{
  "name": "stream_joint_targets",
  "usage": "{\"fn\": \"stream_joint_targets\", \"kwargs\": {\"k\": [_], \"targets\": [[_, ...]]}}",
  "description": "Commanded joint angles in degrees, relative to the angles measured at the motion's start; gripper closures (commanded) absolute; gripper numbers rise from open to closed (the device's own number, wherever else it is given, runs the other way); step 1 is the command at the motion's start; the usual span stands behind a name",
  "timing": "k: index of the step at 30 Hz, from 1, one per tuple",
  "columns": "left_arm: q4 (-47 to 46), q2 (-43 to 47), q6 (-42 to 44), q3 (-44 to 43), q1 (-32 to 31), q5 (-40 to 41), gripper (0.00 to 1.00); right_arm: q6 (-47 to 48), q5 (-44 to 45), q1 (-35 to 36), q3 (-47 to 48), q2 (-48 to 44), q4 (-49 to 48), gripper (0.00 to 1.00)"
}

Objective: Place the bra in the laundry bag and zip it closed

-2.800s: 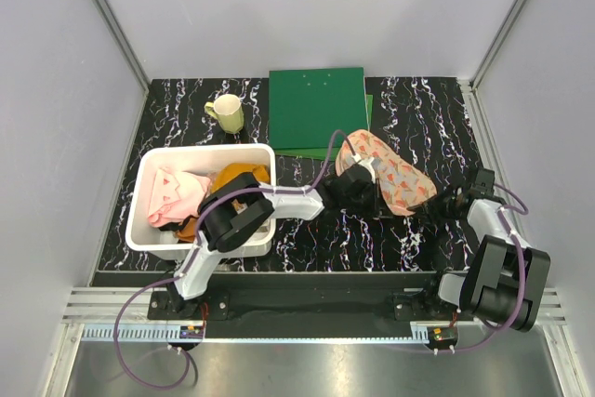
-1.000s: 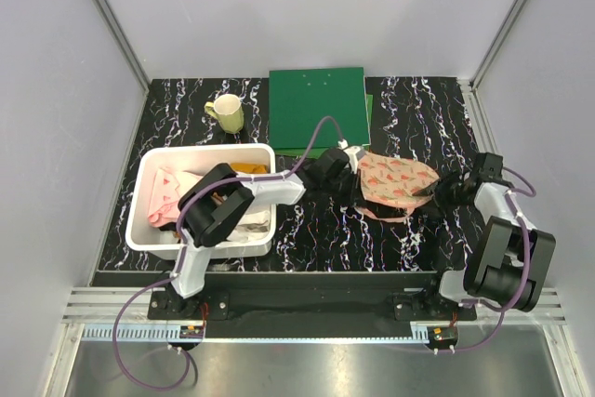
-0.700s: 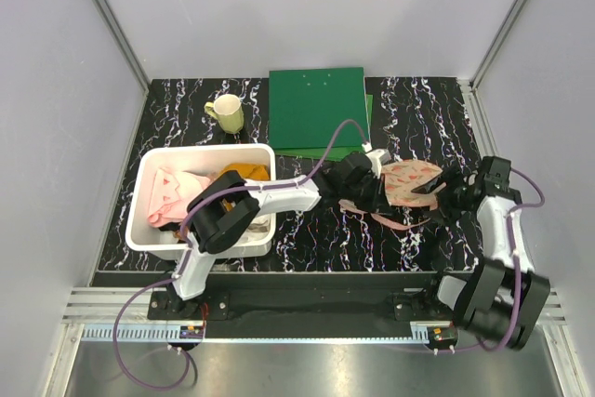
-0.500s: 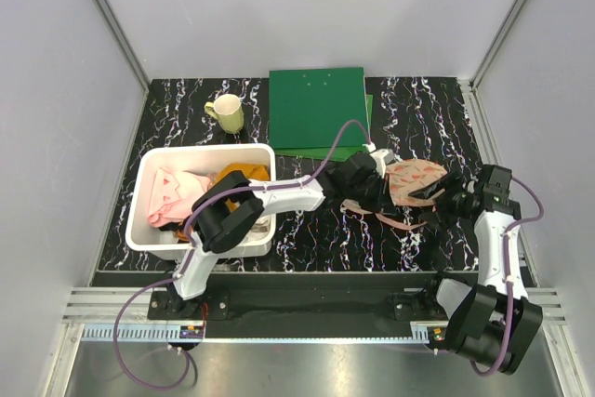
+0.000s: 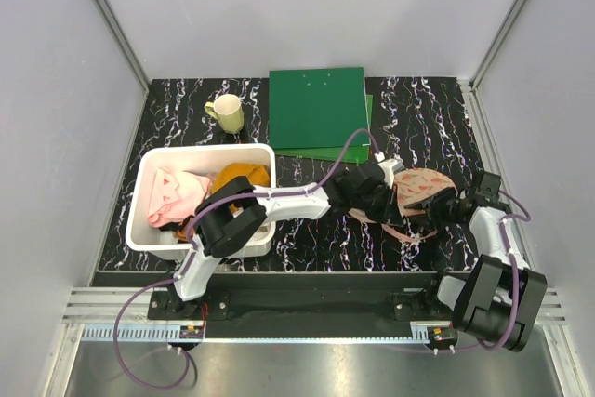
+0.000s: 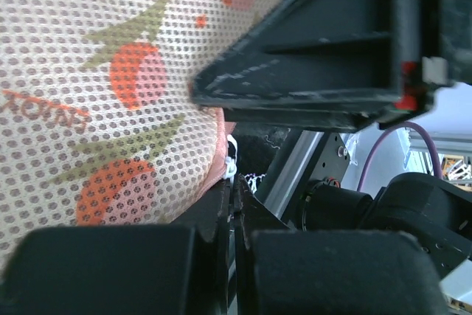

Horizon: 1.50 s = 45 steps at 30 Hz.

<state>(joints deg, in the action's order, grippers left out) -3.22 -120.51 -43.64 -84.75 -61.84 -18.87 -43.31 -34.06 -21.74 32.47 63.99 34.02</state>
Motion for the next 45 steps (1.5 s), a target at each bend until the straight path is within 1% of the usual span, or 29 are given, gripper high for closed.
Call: {"fn": "stream_joint_targets", "kwargs": {"k": [1, 4, 5, 7, 8, 10, 11, 14, 15, 17, 19, 21, 23, 24, 25, 27, 28, 29, 31, 32, 33, 36, 37, 39, 42, 45], "targets": [[-3.45, 1.77, -0.83, -1.21, -0.21, -1.08, 1.00, -1.16, 0.75, 0.20, -0.48, 1.93, -5.63, 0.63], [-3.72, 2.56, -0.57, 0.11, -0.21, -0.73, 1.00, -0.46, 1.28, 0.20, -0.04, 3.24, -6.07, 0.73], [-3.81, 2.73, -0.48, 0.55, -0.03, -0.29, 1.00, -0.29, 1.63, 0.20, 0.14, 3.34, -6.07, 0.83], [-4.07, 3.70, 0.04, 2.65, 0.76, 0.06, 1.00, 0.59, 3.20, 0.20, 0.93, 3.69, -5.98, 0.89], [-4.07, 4.14, 0.39, 4.92, 1.20, 0.41, 1.00, 0.86, 3.82, 0.12, 1.19, 3.78, -5.98, 0.94], [-4.33, 6.07, 1.53, 7.92, 3.13, 0.68, 1.00, 2.08, 4.79, 0.12, 2.16, 4.04, -5.90, 0.98], [-4.60, 6.86, 1.89, 11.50, 4.00, 1.03, 1.00, 2.52, 4.88, 0.20, 2.42, 4.13, -5.81, 0.99], [-5.21, 11.24, 3.12, 17.58, 7.52, 1.64, 1.00, 4.90, 4.88, 0.20, 3.48, 5.79, -5.81, 1.00], [-5.13, 11.96, 3.73, 18.56, 8.83, 1.82, 1.00, 6.47, 5.41, 0.20, 4.17, 6.32, -5.63, 1.00], [-3.73, 13.54, 6.10, 19.79, 9.46, 2.17, 1.00, 7.62, 5.85, 0.20, 4.88, 7.64, -5.11, 1.00], [-2.23, 13.90, 7.77, 19.80, 9.37, 2.18, 1.00, 9.38, 6.46, 0.20, 6.46, 8.43, -4.49, 1.00], [-2.58, 13.46, 7.34, 19.19, 8.50, 0.07, 1.00, 10.61, 7.25, 1.25, 8.04, 8.61, -4.14, 1.00], [-2.58, 12.76, 6.81, 17.70, 7.18, -0.72, 1.00, 10.35, 8.74, 3.70, 9.88, 8.79, -4.14, 0.97], [-2.66, 12.41, 6.29, 16.91, 5.61, -0.81, 1.00, 9.83, 9.97, 7.29, 10.59, 9.05, -4.14, 0.94], [-2.93, 12.05, 5.67, 16.20, 4.81, -0.99, 1.00, 9.21, 10.07, 8.63, 11.21, 10.10, -4.22, 0.90], [-3.72, 10.91, 4.01, 13.74, 2.45, -1.60, 1.00, 7.99, 9.55, 10.92, 12.70, 11.42, -4.23, 0.85], [-3.89, 10.65, 3.65, 12.86, 1.82, -1.52, 1.00, 7.80, 9.28, 11.27, 12.71, 12.21, -4.14, 0.81], [-3.98, 10.12, 3.47, 11.29, 1.29, -1.34, 1.00, 7.80, 9.28, 11.28, 12.71, 12.04, -3.53, 0.66], [-3.55, 9.85, 3.38, 10.05, 0.32, -0.21, 1.00, 9.38, 11.90, 11.28, 13.06, 10.03, -0.99, 0.50], [-3.46, 9.33, 3.64, 9.00, 0.23, 0.06, 1.00, 9.82, 12.70, 11.28, 13.23, 8.63, 1.81, 0.39], [-2.24, 8.89, 4.17, 8.29, 0.23, 0.15, 1.00, 9.82, 14.10, 11.28, 13.23, 4.44, 3.32, 0.37], [-1.43, 7.22, 4.88, 5.92, 0.23, 0.42, 1.00, 7.89, 16.13, 11.37, 12.88, -4.10, 6.84, 0.31], [-1.43, 6.52, 4.79, 5.13, 0.23, 0.24, 1.00, 7.89, 16.48, 11.28, 12.97, -5.18, 9.37, 0.31], [-1.44, 5.81, 4.70, 4.25, 0.23, 0.15, 1.00, 8.07, 16.05, 11.28, 12.88, -6.93, 11.24, 0.30], [-1.00, 4.85, 4.70, 2.84, 0.23, -0.20, 1.00, 6.23, 11.94, 11.28, 10.52, -8.08, 11.59, 0.30], [-1.08, 4.84, 4.53, 2.40, 0.23, -0.20, 1.00, 3.76, 8.76, 11.28, 8.41, -8.52, 10.37, 0.35]]}}
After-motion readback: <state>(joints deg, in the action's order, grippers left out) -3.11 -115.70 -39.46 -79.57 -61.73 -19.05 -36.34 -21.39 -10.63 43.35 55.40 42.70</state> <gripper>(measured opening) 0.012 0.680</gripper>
